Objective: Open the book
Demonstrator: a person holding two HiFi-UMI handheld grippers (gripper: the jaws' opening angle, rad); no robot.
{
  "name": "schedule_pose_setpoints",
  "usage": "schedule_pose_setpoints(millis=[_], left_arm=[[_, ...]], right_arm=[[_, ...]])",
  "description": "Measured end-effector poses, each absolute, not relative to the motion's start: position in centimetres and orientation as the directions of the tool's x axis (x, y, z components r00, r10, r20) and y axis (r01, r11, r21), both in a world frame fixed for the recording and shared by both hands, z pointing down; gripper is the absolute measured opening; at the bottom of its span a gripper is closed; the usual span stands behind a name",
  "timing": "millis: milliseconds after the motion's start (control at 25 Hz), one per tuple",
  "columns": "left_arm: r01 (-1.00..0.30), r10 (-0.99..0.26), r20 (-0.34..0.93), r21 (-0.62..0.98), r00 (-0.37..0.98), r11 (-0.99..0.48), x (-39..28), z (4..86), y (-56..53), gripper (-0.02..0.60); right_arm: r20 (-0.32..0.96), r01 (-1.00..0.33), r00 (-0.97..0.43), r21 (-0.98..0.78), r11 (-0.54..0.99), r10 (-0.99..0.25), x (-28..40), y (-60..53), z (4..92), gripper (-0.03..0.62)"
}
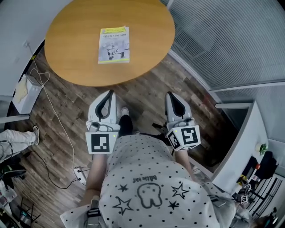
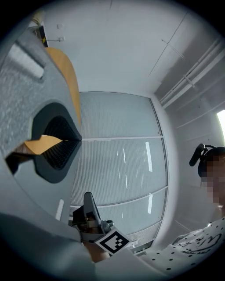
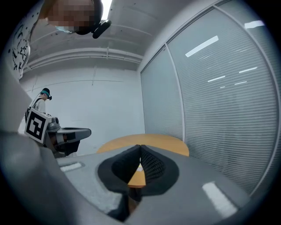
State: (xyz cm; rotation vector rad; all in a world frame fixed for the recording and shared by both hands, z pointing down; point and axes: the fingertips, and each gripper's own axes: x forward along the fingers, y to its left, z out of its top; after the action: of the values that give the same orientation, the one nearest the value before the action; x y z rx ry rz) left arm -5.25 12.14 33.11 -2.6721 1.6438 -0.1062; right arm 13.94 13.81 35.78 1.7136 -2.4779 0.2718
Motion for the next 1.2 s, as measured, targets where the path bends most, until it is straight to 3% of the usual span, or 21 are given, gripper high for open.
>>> schedule_pose_setpoints(millis=[720,1200], left_arm=[[-0.826,-0.825,0.145,-0.068,0.546,-0.559,-7.9,35.9,5.3,0.011],[-0.866,-0.857,0.172,-0.031,0.487,-0.498,-9.2,37.0,1.5,0.009]], right_arm=[[0.204,-0.944,-0.33,-0.085,0.319,-0.922,10.6,6.3,36.8,0.003],[0.225,-0.92,-0.392,-0.093,0.381,-0.892,9.6,1.3,37.2,0.003]])
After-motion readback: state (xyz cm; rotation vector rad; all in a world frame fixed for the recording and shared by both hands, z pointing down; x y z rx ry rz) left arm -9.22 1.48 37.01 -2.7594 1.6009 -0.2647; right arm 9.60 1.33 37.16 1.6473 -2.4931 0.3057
